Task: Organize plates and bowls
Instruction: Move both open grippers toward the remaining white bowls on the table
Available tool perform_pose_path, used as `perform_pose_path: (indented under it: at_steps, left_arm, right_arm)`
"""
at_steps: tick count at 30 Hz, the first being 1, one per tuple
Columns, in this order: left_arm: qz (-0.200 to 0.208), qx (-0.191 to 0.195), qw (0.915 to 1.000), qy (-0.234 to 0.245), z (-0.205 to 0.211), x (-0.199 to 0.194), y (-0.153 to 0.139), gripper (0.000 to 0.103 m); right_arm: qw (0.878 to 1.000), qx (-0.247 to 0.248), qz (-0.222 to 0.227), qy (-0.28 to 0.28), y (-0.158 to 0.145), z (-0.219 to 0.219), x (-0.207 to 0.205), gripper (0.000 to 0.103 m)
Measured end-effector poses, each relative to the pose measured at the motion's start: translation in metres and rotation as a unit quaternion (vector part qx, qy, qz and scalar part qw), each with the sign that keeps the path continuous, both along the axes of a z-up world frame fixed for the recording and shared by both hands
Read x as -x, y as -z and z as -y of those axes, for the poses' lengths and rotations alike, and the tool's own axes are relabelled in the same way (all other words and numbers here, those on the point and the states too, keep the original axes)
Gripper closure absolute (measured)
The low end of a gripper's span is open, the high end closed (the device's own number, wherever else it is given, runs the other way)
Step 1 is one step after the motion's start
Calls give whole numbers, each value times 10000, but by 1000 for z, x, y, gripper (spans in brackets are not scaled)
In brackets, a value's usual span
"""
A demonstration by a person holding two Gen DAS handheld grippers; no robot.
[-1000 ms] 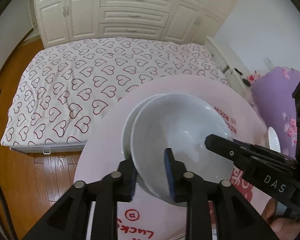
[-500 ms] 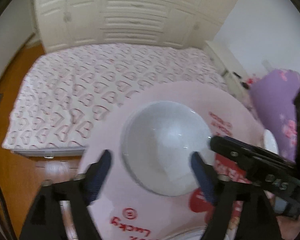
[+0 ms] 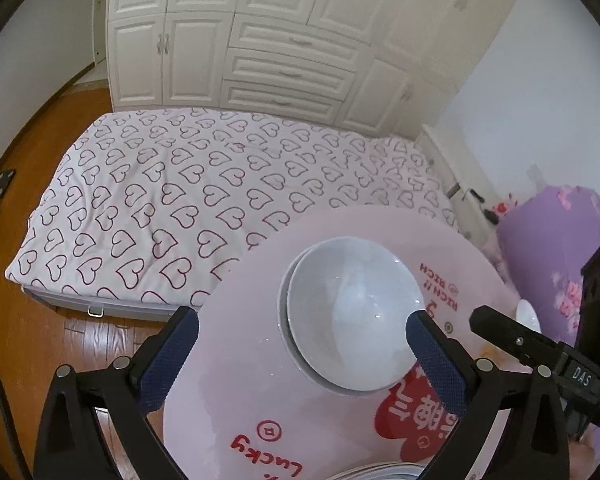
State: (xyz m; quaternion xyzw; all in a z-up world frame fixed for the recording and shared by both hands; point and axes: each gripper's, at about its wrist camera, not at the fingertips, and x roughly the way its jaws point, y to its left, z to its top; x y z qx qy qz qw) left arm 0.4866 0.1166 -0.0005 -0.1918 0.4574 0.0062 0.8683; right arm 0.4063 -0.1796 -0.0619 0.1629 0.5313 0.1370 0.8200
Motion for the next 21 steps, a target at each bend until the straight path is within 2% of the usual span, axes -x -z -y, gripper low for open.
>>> perform_pose_path:
  at_steps: [10,21]
  left_arm:
    - [358,-21,9993,80,23,36,-20,1]
    - [715,116,9954,631,62,60,-44,1]
  right_arm:
    - [9986,-91,492,149,-38,30,26,0]
    - [9940,-11,987,473,-83,88,68,0]
